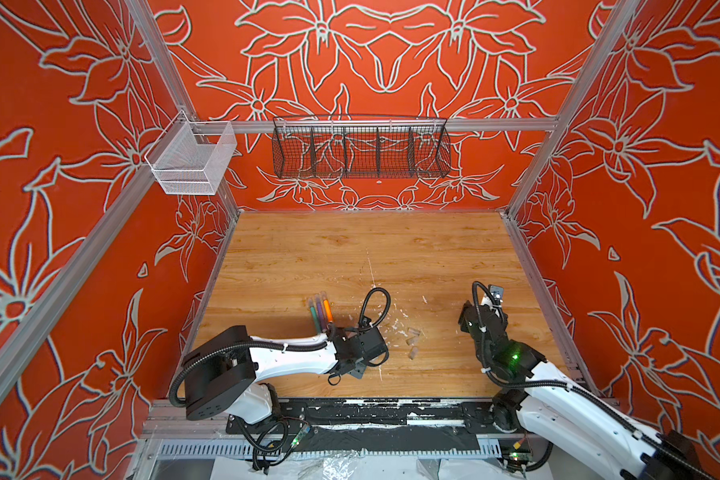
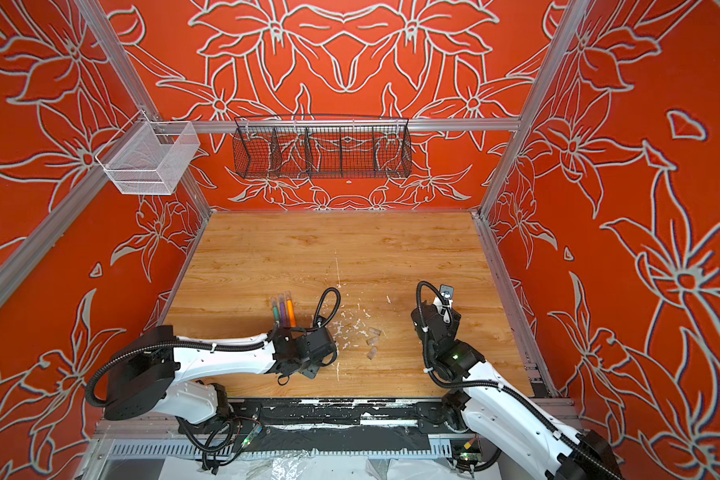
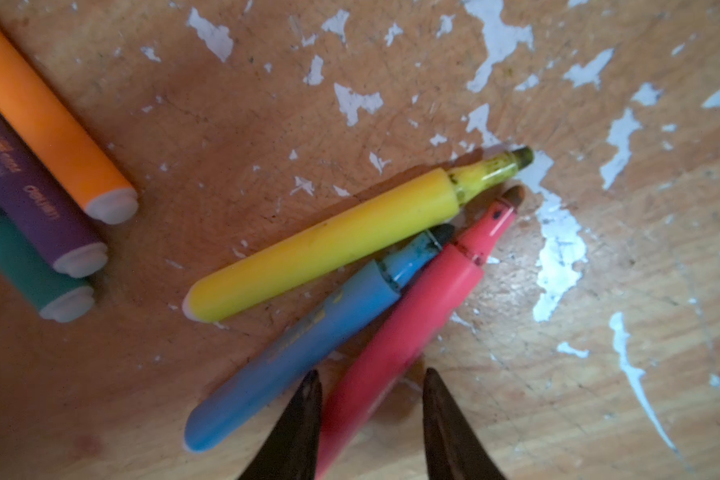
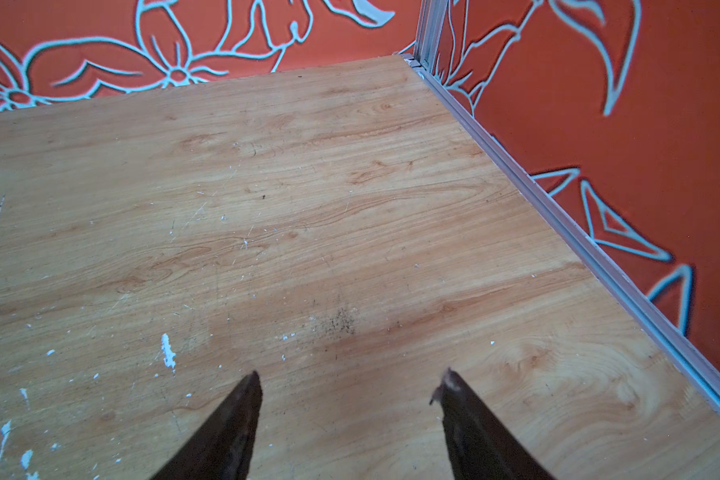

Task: Insert the pens into the pen caps
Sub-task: 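Lower the open left gripper over the pink marker and close on it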

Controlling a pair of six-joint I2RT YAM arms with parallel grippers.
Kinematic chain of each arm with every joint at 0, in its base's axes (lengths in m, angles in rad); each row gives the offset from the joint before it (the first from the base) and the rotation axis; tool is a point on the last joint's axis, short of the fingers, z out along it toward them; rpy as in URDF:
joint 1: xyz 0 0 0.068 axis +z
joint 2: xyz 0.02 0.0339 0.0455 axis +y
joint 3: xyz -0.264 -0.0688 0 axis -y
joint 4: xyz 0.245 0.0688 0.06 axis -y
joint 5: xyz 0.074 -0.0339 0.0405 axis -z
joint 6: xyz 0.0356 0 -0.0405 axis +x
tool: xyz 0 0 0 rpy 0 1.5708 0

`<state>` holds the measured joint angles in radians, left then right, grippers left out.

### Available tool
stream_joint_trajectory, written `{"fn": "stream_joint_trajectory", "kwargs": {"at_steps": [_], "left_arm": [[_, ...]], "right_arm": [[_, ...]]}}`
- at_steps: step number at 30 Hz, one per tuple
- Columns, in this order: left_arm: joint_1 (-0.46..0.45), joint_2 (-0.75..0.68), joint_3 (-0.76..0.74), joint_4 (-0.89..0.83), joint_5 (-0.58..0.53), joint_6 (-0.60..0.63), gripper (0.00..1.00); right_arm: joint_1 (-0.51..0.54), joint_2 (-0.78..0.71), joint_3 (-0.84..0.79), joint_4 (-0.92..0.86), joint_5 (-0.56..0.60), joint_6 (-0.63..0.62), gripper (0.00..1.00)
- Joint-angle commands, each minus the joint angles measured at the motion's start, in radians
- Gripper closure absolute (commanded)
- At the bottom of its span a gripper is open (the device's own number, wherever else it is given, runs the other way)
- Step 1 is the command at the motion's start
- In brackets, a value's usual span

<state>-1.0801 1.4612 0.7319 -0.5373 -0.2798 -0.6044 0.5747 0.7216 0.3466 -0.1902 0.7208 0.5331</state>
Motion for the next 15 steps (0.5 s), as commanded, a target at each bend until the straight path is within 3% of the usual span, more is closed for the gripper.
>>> {"fn": "stream_joint_trajectory", "kwargs": {"at_steps": [1,5,11,15], "left_arm": [[-0.004,0.007,-0.016,0.019,0.023,-0.005,0.62],[-0.004,0.027,-0.024,0.038,0.062,0.000,0.66],[-0.010,0.079,0.006,0.027,0.082,0.004,0.81],[-0.017,0.101,0.017,0.026,0.079,0.005,0.84]], "right_arm": [[-0.005,-0.018,0.021,-0.015,-0.012,0.021,0.31],[-0.005,-0.029,0.017,-0.018,-0.021,0.025,0.31],[-0.005,-0.045,0.011,-0.019,-0.029,0.024,0.31],[-0.005,-0.047,0.009,-0.020,-0.031,0.024,0.31]]}}
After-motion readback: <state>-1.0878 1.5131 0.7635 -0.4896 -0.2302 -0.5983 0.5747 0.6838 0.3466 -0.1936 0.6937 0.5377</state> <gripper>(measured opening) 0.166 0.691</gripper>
